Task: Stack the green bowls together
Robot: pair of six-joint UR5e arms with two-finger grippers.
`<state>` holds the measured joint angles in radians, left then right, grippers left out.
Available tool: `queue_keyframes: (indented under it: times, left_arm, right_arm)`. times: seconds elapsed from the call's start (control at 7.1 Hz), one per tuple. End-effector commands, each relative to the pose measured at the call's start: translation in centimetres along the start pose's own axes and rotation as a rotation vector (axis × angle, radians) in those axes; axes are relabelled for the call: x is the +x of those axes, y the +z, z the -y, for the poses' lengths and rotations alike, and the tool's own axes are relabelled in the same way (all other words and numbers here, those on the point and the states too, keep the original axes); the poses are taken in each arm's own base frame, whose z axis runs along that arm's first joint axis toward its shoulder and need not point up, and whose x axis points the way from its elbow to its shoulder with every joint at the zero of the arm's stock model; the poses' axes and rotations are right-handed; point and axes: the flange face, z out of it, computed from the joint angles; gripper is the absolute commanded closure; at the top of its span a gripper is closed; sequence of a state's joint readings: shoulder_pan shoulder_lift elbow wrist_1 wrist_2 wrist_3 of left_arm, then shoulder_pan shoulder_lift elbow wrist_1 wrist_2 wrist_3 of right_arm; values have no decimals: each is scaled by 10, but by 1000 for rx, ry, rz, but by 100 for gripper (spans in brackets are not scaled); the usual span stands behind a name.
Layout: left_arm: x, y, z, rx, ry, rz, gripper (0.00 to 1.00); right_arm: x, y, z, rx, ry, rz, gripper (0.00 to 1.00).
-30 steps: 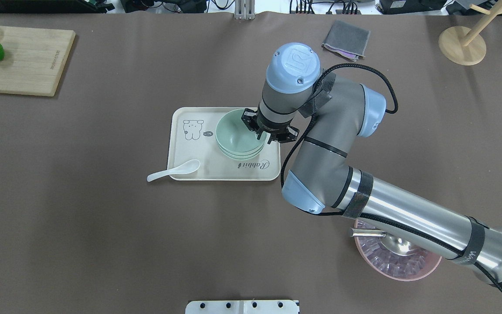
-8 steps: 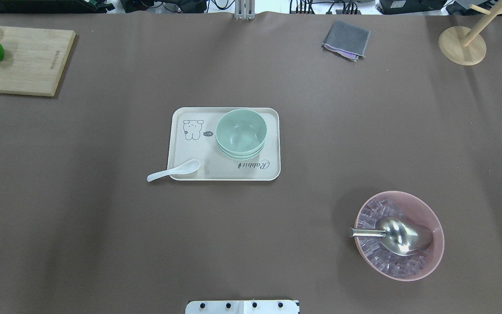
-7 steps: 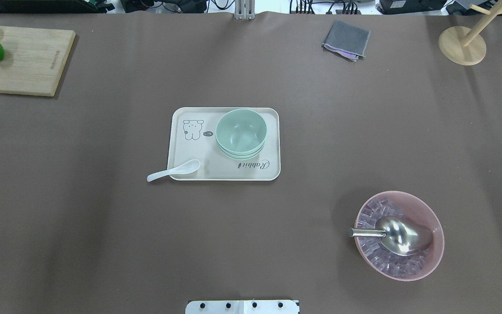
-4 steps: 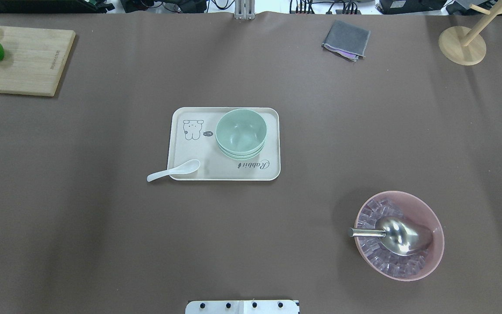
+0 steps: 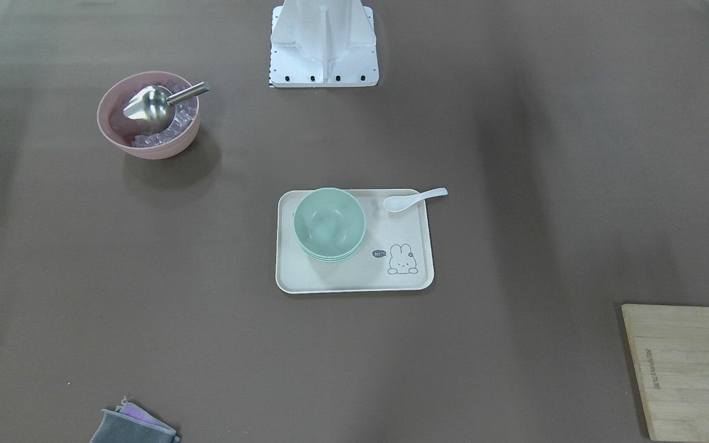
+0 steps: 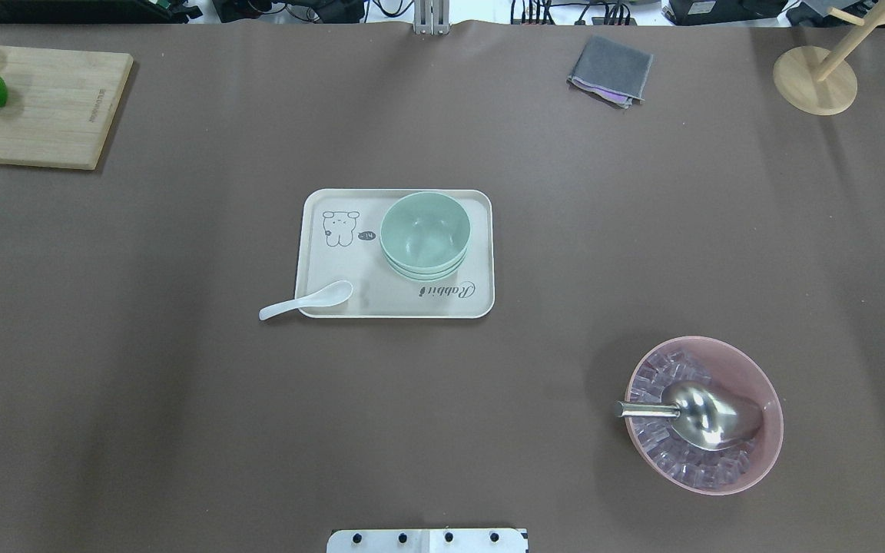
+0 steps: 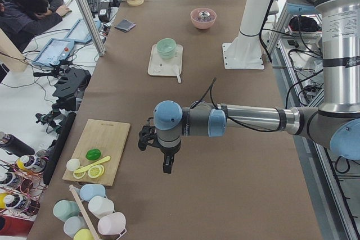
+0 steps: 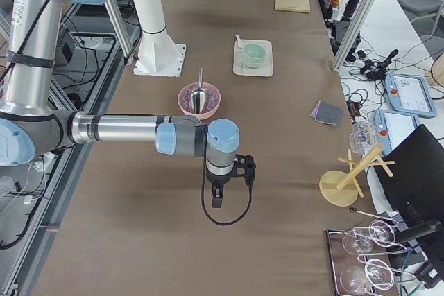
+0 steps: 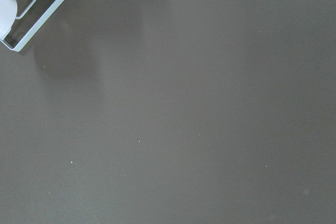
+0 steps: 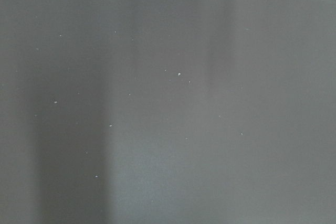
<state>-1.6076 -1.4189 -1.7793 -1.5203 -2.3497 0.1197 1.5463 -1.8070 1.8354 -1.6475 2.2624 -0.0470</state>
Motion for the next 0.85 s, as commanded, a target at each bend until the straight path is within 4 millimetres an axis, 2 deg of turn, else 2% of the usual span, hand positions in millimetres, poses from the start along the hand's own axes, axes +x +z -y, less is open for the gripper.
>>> queue_keyframes:
  times: [0.0,0.7]
  left_arm:
    - [-2,1,0,-2,-2,1,2]
    - [1,-1,0,4,4,3,2]
  right_arm:
    - [1,1,-1,-4,1,0,0]
    - [1,2,-2,-5,2,2,0]
